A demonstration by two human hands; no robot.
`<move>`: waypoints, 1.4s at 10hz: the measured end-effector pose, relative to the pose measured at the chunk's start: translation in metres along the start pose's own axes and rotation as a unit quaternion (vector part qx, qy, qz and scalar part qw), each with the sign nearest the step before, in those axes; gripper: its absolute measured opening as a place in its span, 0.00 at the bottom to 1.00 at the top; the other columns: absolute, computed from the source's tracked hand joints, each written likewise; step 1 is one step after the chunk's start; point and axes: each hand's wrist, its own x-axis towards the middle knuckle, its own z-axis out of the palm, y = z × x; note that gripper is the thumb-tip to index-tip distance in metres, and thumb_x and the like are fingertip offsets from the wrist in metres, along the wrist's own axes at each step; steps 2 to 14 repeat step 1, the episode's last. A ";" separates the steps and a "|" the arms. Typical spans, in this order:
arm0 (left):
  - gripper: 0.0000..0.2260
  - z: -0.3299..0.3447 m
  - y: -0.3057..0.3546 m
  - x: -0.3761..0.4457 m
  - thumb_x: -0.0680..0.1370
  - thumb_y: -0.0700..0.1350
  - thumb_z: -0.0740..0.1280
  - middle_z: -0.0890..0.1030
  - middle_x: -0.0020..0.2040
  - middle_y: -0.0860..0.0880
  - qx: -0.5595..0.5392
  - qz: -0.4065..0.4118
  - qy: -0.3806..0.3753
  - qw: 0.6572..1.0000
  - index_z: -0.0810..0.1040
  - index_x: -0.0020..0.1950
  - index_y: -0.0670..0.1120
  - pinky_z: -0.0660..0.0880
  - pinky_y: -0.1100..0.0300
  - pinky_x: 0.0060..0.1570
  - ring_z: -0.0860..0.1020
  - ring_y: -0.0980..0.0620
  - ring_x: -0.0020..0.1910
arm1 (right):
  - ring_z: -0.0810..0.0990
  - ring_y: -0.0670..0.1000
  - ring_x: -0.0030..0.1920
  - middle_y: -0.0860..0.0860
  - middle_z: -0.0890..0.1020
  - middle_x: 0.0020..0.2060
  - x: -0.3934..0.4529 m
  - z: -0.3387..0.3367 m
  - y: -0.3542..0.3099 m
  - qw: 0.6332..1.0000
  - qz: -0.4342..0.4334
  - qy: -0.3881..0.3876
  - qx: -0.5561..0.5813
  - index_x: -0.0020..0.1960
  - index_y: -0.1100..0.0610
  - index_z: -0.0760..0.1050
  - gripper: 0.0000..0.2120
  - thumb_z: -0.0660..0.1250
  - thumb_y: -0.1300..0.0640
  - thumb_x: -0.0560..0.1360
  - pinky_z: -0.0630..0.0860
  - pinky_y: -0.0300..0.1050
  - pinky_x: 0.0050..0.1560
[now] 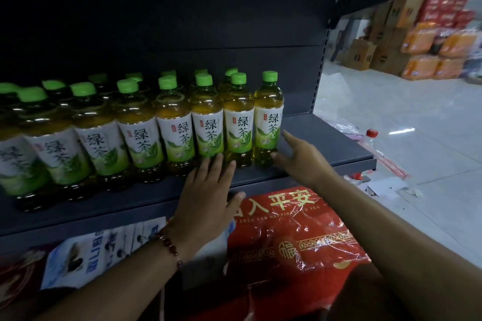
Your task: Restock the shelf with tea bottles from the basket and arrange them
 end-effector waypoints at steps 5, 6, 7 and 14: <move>0.40 -0.031 -0.007 -0.026 0.73 0.70 0.36 0.49 0.82 0.47 0.027 -0.014 -0.029 0.999 0.48 0.82 0.53 0.49 0.48 0.76 0.49 0.45 0.80 | 0.59 0.57 0.77 0.53 0.60 0.78 -0.035 -0.018 -0.027 0.989 -0.028 -0.033 -0.139 0.80 0.53 0.52 0.32 0.61 0.47 0.81 0.63 0.54 0.73; 0.40 -0.031 -0.007 -0.026 0.73 0.70 0.36 0.49 0.82 0.47 0.027 -0.014 -0.029 0.999 0.48 0.82 0.53 0.49 0.48 0.76 0.49 0.45 0.80 | 0.59 0.57 0.77 0.53 0.60 0.78 -0.035 -0.018 -0.027 0.989 -0.028 -0.033 -0.139 0.80 0.53 0.52 0.32 0.61 0.47 0.81 0.63 0.54 0.73; 0.40 -0.031 -0.007 -0.026 0.73 0.70 0.36 0.49 0.82 0.47 0.027 -0.014 -0.029 0.999 0.48 0.82 0.53 0.49 0.48 0.76 0.49 0.45 0.80 | 0.59 0.57 0.77 0.53 0.60 0.78 -0.035 -0.018 -0.027 0.989 -0.028 -0.033 -0.139 0.80 0.53 0.52 0.32 0.61 0.47 0.81 0.63 0.54 0.73; 0.40 -0.031 -0.007 -0.026 0.73 0.70 0.36 0.49 0.82 0.47 0.027 -0.014 -0.029 0.999 0.48 0.82 0.53 0.49 0.48 0.76 0.49 0.45 0.80 | 0.59 0.57 0.77 0.53 0.60 0.78 -0.035 -0.018 -0.027 0.989 -0.028 -0.033 -0.139 0.80 0.53 0.52 0.32 0.61 0.47 0.81 0.63 0.54 0.73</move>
